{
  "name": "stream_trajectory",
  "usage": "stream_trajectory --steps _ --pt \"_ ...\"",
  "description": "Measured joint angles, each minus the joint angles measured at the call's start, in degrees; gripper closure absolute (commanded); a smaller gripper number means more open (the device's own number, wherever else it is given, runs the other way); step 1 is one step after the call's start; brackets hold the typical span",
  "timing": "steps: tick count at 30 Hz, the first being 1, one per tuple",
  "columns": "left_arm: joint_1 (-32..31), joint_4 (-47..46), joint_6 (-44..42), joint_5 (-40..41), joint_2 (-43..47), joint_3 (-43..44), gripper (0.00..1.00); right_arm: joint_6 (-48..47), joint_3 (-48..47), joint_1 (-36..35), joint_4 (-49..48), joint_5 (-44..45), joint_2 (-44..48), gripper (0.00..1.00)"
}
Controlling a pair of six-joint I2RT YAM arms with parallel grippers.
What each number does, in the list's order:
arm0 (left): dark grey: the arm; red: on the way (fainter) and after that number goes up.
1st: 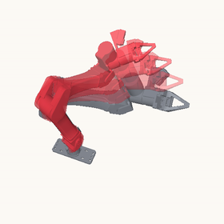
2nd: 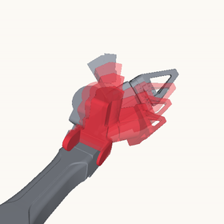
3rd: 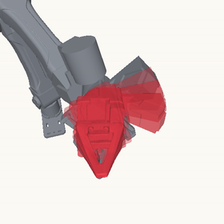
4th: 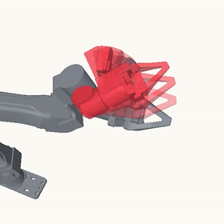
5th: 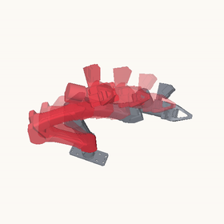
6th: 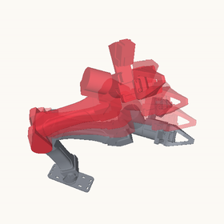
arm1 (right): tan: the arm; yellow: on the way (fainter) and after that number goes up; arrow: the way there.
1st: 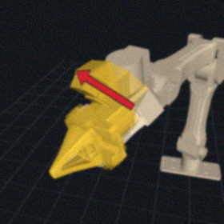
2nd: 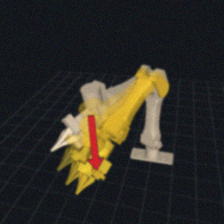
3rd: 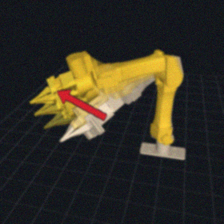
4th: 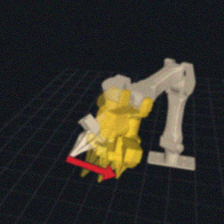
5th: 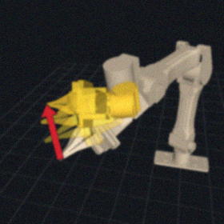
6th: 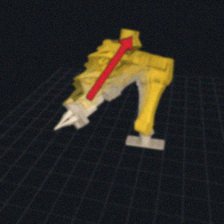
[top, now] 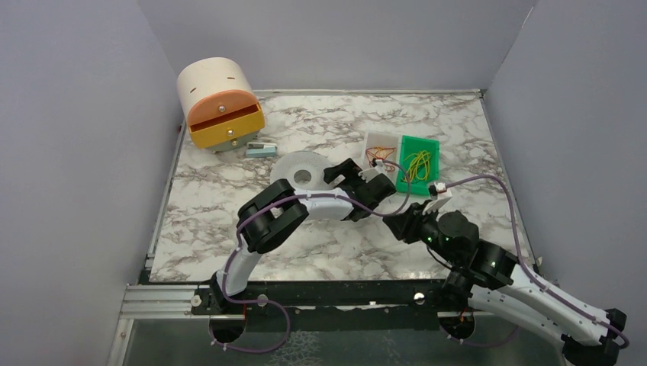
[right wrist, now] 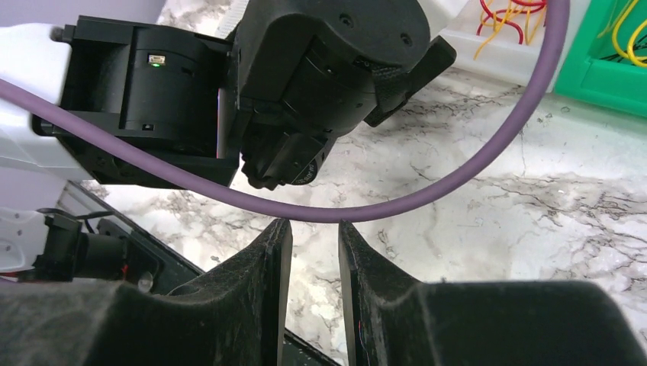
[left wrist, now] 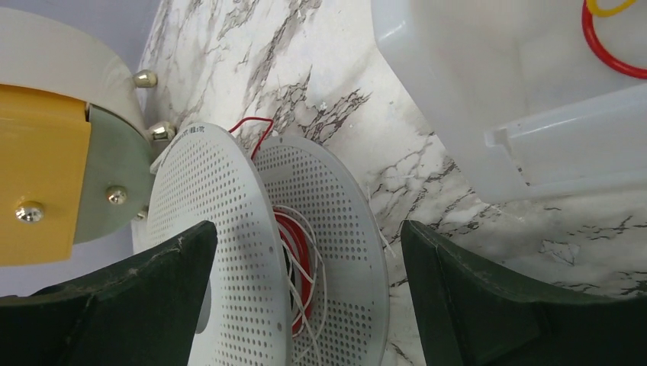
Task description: Wrap the cables
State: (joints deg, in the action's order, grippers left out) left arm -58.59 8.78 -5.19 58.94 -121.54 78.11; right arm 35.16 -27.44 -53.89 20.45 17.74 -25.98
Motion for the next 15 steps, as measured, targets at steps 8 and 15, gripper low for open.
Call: stream_trajectory --steps 8,15 --pt "-0.09 1.33 3.21 -3.19 5.25 -0.02 0.04 0.35 -3.93 0.02 4.28 0.87 4.35 0.65" --pt "-0.09 1.42 5.20 -7.17 9.51 -0.02 0.03 0.35 -6.12 0.02 6.21 1.79 6.75 0.65"
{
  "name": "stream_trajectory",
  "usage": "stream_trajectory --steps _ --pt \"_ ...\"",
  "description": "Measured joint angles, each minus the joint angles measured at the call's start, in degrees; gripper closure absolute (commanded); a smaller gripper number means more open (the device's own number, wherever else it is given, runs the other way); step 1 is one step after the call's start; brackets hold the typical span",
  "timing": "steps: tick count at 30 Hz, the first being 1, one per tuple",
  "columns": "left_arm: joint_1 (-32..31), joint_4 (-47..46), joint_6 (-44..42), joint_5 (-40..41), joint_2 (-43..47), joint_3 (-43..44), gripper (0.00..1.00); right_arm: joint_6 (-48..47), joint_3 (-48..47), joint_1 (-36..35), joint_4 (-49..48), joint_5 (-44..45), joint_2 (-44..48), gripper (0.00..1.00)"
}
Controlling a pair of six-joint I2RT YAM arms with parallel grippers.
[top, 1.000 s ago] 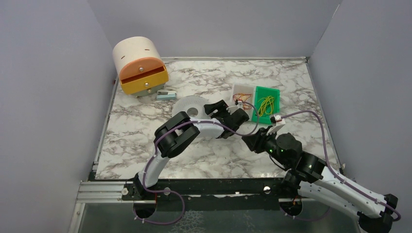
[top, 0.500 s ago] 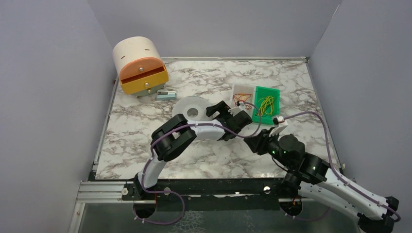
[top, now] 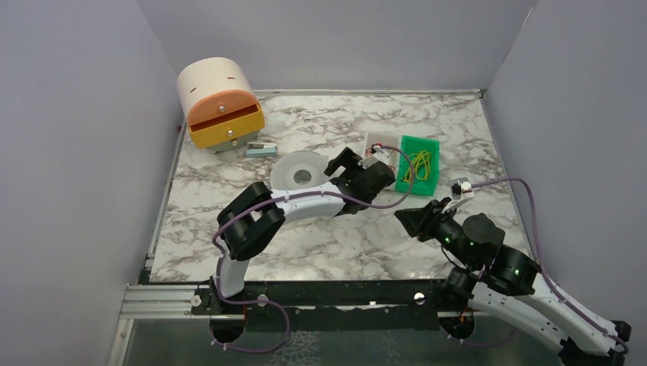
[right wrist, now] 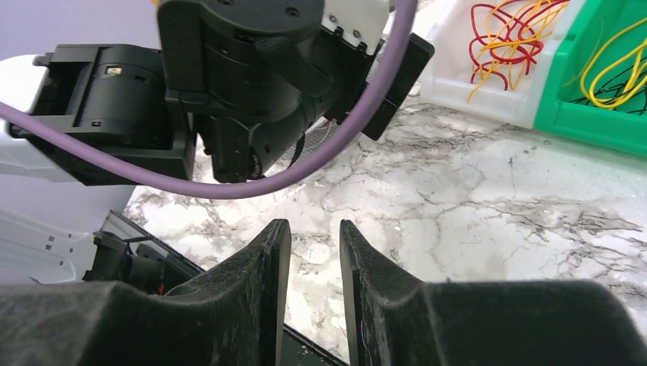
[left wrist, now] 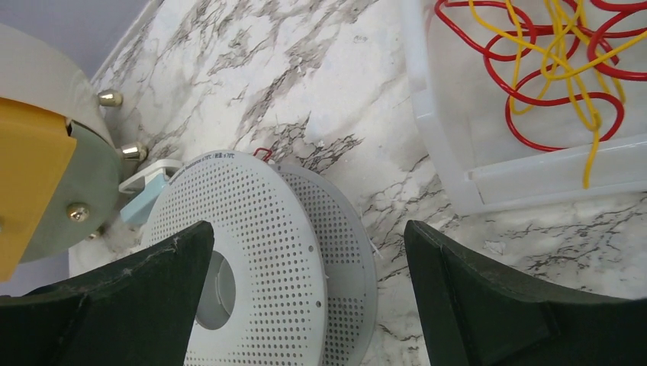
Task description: Wrap the cables
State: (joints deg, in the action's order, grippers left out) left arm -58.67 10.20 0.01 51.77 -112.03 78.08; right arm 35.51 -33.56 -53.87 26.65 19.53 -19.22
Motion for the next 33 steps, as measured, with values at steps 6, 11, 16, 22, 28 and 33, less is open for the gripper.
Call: stream_trajectory --steps 6,11,16,22,28,33 --pt "0.39 0.70 1.11 -4.48 2.51 -0.09 0.02 0.22 0.00 -0.02 0.42 0.35 -0.04 0.64" --pt "1.70 2.54 2.60 -10.43 6.86 -0.11 0.01 0.66 0.42 -0.02 0.33 0.33 -0.63 0.62" --pt "4.02 5.20 5.31 -17.05 11.72 -0.09 0.01 0.76 1.33 -0.02 -0.09 0.28 -3.21 0.55" --pt "8.09 9.31 9.49 -25.66 19.41 -0.11 0.01 -1.49 1.01 -0.02 -0.98 -0.90 -11.45 0.46" --pt "10.32 13.62 12.31 -30.88 27.98 -2.43 0.01 -5.97 -3.19 -0.02 -1.27 -2.78 -24.72 0.17" --pt "11.47 17.33 13.09 -33.09 35.87 -5.95 0.01 -9.75 -7.78 -0.02 -2.08 -3.15 -33.29 0.01"
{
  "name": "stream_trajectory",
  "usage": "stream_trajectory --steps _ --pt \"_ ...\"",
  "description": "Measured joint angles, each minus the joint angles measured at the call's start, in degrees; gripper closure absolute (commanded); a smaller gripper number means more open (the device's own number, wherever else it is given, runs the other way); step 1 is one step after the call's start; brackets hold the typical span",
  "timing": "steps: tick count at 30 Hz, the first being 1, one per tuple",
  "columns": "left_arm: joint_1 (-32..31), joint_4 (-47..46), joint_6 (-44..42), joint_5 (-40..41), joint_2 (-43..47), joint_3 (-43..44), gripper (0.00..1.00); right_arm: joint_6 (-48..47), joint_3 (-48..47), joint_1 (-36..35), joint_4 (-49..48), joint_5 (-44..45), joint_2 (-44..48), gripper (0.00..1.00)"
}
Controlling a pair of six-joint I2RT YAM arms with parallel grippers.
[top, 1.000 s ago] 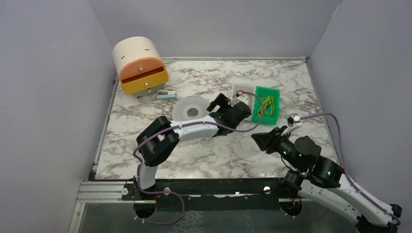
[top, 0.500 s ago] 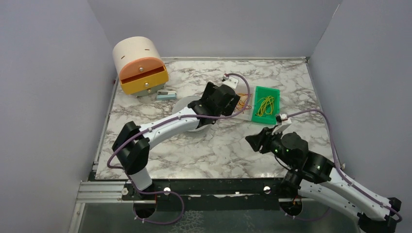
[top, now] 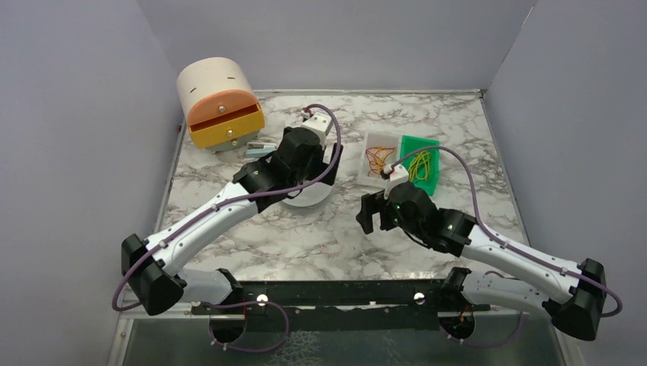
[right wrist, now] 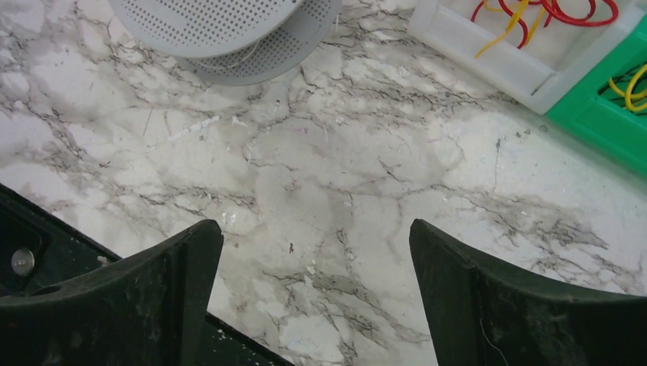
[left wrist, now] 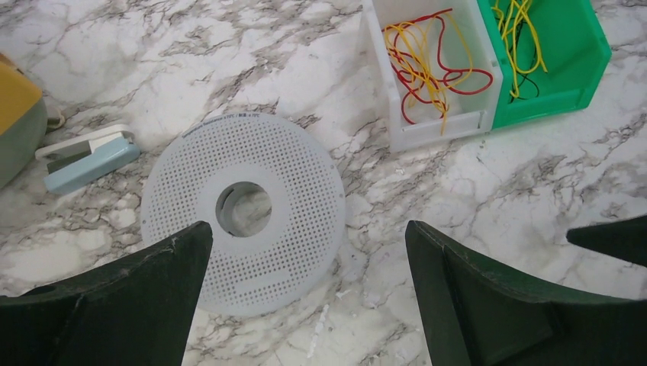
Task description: Wrap the cables
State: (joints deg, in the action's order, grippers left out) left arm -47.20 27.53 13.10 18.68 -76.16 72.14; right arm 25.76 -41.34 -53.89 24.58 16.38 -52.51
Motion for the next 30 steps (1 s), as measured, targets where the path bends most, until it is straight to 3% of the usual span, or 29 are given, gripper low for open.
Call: stream_trajectory --steps 9,17,26,30 --pt "0.85 2.25 0.02 -1.57 12.79 -6.80 0.01 -4.72 -6.56 4.83 -3.28 -2.32 -12.31 0.00" --pt "3.82 2.43 0.35 0.39 20.17 -14.56 0.01 -5.29 -10.16 25.62 -5.79 -13.51 -17.97 0.00" --pt "16.85 -2.89 0.81 -5.81 22.51 -21.44 0.01 -2.08 -10.12 28.33 -5.64 -10.43 -9.29 0.00" --pt "17.99 -5.62 1.03 -8.79 26.25 -22.91 0.01 -0.42 -8.98 28.35 -5.44 -7.32 -1.11 0.00"
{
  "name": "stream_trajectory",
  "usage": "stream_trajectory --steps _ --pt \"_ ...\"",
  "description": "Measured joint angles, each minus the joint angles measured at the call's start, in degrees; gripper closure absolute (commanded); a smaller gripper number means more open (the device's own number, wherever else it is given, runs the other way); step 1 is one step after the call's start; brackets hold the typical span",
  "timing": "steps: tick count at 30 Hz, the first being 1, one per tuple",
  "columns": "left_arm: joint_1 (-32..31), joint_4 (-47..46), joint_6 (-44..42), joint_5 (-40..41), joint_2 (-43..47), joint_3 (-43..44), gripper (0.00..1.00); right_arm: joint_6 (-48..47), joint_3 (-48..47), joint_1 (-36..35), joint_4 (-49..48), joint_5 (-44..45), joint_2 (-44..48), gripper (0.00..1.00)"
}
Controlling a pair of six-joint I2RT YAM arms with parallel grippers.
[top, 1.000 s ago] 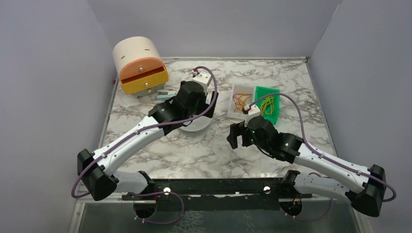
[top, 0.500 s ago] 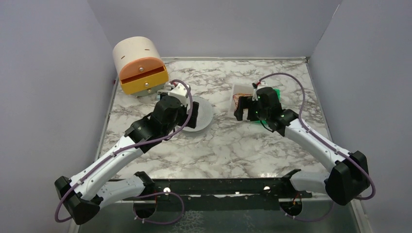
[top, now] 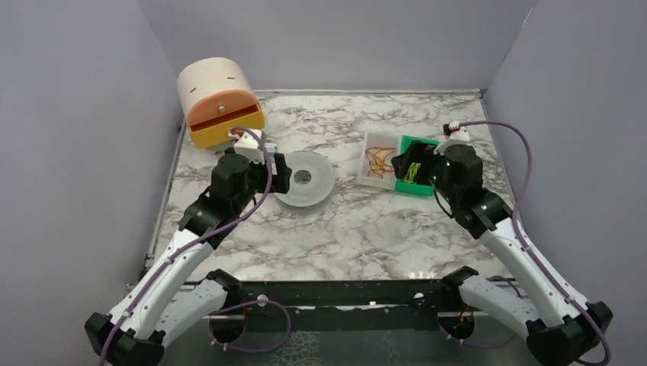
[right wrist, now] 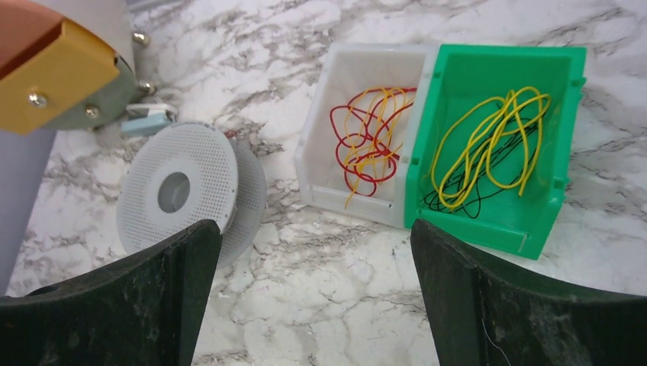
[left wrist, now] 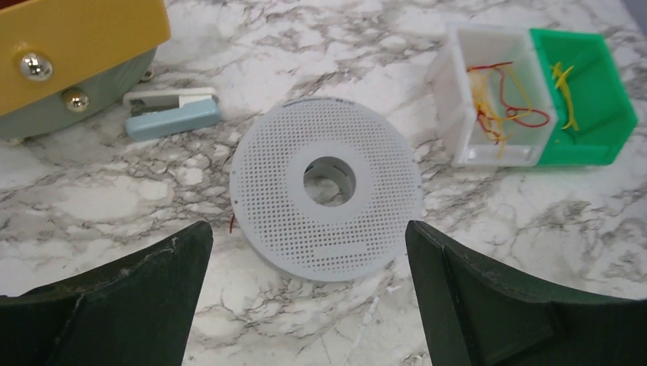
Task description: Wrap the cables
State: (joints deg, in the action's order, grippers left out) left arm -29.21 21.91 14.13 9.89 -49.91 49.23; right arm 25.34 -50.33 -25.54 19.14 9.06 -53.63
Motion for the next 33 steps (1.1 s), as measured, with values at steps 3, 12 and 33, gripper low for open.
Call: stream_trajectory --steps 3,12,33 --pt "-0.02 -2.95 0.02 -1.36 5.38 -1.53 0.01 0.68 0.07 0.00 0.76 1.90 4.55 0.00" --pt "0.00 -10.99 0.24 -4.15 20.31 -7.34 0.01 -0.92 4.02 0.00 1.05 0.42 16.44 0.00" --pt "0.00 -14.97 -0.04 -5.35 26.80 -10.49 0.01 -5.53 6.49 0.00 0.00 -4.39 22.84 0.00"
